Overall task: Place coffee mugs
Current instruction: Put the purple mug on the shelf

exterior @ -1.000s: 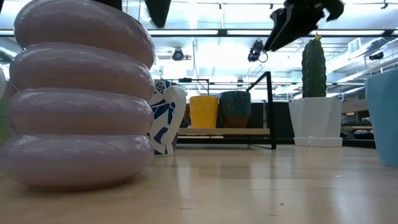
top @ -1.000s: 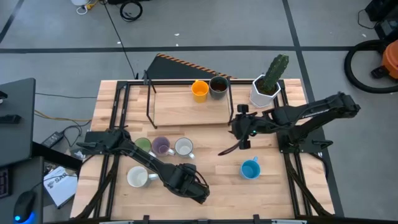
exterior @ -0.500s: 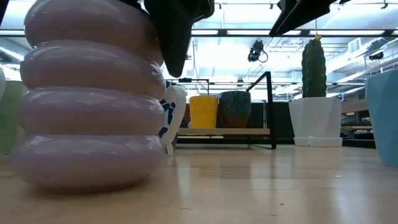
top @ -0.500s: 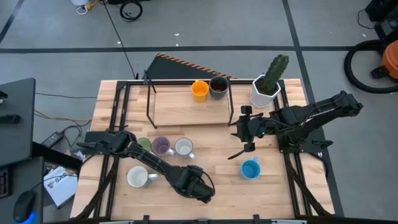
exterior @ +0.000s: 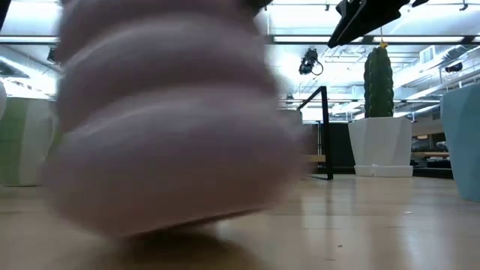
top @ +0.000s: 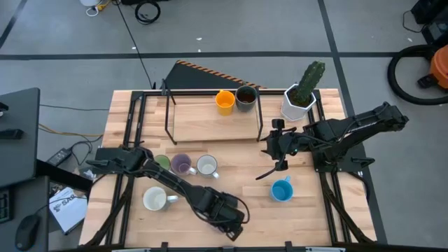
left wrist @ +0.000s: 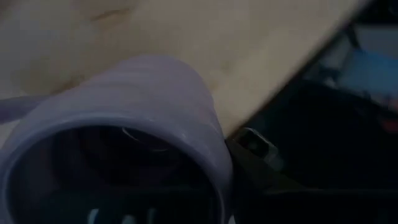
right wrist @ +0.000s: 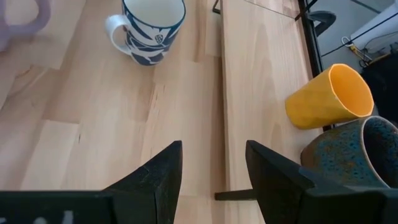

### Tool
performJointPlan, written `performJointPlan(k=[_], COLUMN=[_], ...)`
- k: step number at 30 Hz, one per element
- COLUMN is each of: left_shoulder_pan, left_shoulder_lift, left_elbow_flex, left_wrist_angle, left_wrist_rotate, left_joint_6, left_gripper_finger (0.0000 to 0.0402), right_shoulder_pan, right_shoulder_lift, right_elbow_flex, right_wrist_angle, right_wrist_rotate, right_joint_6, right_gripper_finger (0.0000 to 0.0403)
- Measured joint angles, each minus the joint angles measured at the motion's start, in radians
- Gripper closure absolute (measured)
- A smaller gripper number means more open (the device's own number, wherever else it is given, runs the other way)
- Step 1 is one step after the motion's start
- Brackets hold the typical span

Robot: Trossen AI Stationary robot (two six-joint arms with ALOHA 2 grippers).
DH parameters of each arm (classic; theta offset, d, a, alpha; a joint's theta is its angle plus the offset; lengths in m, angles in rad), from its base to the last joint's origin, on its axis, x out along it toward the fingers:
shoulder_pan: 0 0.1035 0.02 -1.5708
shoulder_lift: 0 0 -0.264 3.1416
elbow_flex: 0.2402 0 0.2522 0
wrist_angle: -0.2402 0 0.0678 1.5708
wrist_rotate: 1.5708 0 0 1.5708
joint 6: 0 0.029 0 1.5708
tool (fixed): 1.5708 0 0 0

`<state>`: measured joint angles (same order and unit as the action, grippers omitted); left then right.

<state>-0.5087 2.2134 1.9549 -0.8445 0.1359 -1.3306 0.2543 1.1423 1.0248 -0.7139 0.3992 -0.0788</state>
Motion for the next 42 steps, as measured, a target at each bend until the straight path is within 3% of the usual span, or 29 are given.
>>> performJointPlan(k=[9,19,25,28,33,37,42], left_shoulder_pan=[0.046,0.163,0.248,0.301,0.403,0.492,0.552], left_shoulder_lift=[0.001,-0.001,-0.001,-0.001,-0.001,-0.014,-0.027], left_elbow_flex=[0.104,0.305,0.315,0.295,0.296,0.295,0.294], left_wrist_angle=[-0.022,-0.353,-0.583,-0.657,-0.721,-0.724,-0.726], left_wrist_rotate=[-0.031,-0.241,-0.399,-0.420,-0.407,-0.268,-0.230], left_joint_6=[0.455,0.983,1.354,1.508,1.604,1.610,1.614], left_gripper_finger=[0.0363,0.0364,0.0364,0.0364,0.0363,0.0363,0.0362], right_shoulder_pan=[0.000,0.000,0.000,0.000,-0.001,0.004,0.024], right_shoulder_lift=[-0.048,-0.133,-0.145,-0.150,-0.167,-0.184,-0.195], right_elbow_flex=[0.000,0.000,0.000,0.000,0.000,0.000,0.000], right_wrist_angle=[-0.014,-0.045,-0.051,-0.050,-0.057,-0.098,-0.168], right_wrist_rotate=[0.027,0.030,0.030,0.032,0.055,0.055,0.109], right_joint_6=[0.000,0.064,0.079,0.091,0.163,0.217,0.273], right_gripper_finger=[0.0220,0.0220,0.0220,0.0220,0.0220,0.0220,0.0220])
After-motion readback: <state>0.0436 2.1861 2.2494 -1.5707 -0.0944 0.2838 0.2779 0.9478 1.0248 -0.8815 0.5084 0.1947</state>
